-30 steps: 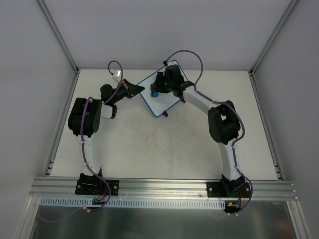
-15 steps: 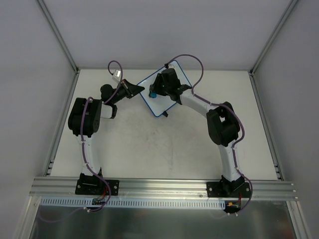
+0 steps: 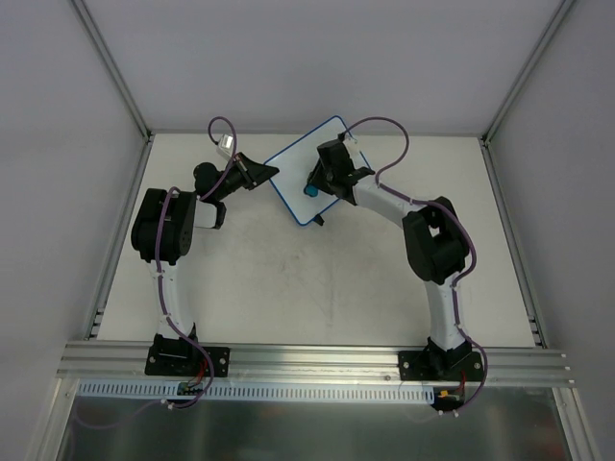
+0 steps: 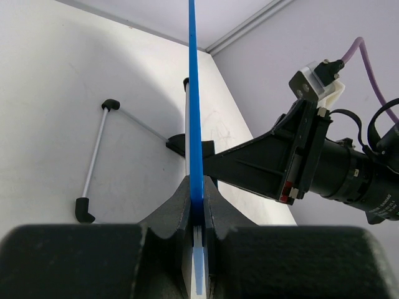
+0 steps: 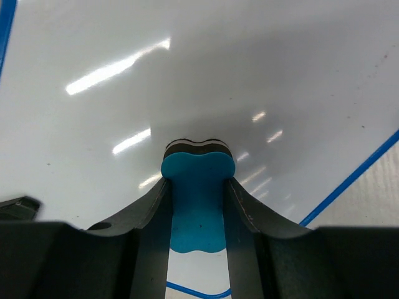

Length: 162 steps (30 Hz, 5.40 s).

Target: Erase the whiteboard

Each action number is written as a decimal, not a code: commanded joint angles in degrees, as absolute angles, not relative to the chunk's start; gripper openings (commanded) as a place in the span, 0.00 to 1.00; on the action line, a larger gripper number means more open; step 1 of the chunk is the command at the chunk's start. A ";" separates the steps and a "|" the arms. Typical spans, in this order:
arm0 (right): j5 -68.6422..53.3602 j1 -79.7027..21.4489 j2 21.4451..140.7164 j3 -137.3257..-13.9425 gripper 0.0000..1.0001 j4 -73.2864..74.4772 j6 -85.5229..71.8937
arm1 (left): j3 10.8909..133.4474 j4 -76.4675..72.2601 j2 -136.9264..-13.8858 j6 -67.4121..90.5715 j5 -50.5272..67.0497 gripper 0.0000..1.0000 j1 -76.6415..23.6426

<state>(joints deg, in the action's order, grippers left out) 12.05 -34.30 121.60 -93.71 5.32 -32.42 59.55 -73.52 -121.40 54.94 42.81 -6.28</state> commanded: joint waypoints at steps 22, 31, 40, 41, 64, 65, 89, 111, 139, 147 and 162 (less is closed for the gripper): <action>31.20 -33.22 109.96 -83.41 0.00 8.72 -21.89 | 60.29 -96.33 -120.76 55.55 49.04 0.00 -7.65; 11.36 -27.87 110.39 -77.62 0.00 -11.50 -30.03 | 59.94 -96.33 -120.50 55.46 49.04 0.00 -7.65; -1.15 -25.22 119.09 -77.61 0.00 -23.82 -42.01 | 60.03 -96.33 -120.59 55.55 49.04 0.00 -7.65; -0.36 -25.22 119.44 -77.52 0.01 -23.82 -42.01 | 60.03 -96.33 -120.59 55.55 49.04 0.00 -7.65; 11.87 -24.88 119.53 -79.80 0.00 -2.63 -42.10 | 59.68 -96.33 -120.32 55.28 49.04 0.00 -7.65; 11.87 -24.79 119.62 -79.89 0.00 -3.16 -42.10 | 59.68 -96.33 -120.32 55.28 49.13 0.00 -7.56; 21.79 -20.13 126.04 -92.90 0.00 -2.81 -39.55 | 59.68 -96.33 -120.32 55.28 49.92 0.00 -7.65; 30.87 -16.43 93.01 -79.11 0.00 -14.36 -0.56 | 59.50 -96.33 -120.41 55.81 49.66 0.00 -7.47; -0.79 -20.56 90.43 -61.35 0.00 32.18 6.07 | 59.15 -96.33 -120.50 56.69 49.04 0.00 -7.29; 2.11 -22.24 92.02 -55.99 0.00 22.33 3.52 | 58.80 -96.33 -120.15 56.08 49.13 0.00 -7.38; 5.62 -23.82 91.85 -53.62 0.30 18.55 3.34 | 58.10 -96.33 -119.36 55.20 49.39 0.00 -7.47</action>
<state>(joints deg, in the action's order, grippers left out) 3.79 -23.29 93.27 -53.78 19.84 3.88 59.20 -74.37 -121.38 55.94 44.53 -6.35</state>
